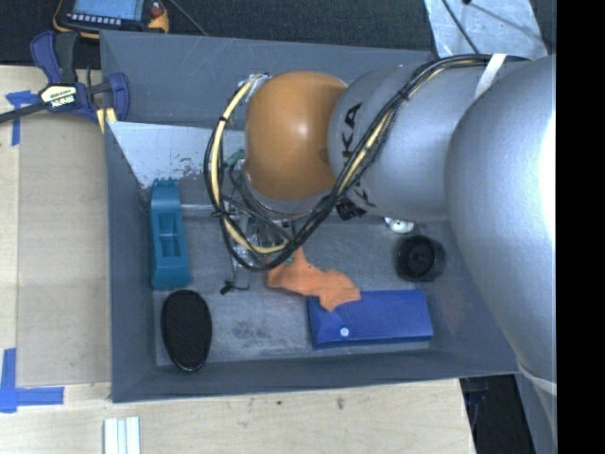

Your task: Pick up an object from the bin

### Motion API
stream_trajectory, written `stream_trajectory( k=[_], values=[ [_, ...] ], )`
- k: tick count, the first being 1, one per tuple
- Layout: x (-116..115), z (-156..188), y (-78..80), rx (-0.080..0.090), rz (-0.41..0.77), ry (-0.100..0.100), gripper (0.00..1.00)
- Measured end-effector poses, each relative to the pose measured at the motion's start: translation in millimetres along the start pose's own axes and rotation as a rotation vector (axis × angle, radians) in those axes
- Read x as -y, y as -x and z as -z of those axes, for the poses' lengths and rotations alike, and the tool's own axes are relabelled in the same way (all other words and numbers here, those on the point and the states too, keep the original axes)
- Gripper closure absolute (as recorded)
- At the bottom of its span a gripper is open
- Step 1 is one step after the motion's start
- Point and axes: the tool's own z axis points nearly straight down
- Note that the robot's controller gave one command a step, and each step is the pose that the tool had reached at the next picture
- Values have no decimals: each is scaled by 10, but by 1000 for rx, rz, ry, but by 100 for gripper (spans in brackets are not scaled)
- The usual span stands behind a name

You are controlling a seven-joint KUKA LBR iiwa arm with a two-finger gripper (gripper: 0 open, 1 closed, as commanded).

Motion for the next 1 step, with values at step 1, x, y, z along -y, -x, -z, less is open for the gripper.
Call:
stream_trajectory(
  k=[1],
  values=[
    [7,49,15,7,-3,2,0]
  ],
)
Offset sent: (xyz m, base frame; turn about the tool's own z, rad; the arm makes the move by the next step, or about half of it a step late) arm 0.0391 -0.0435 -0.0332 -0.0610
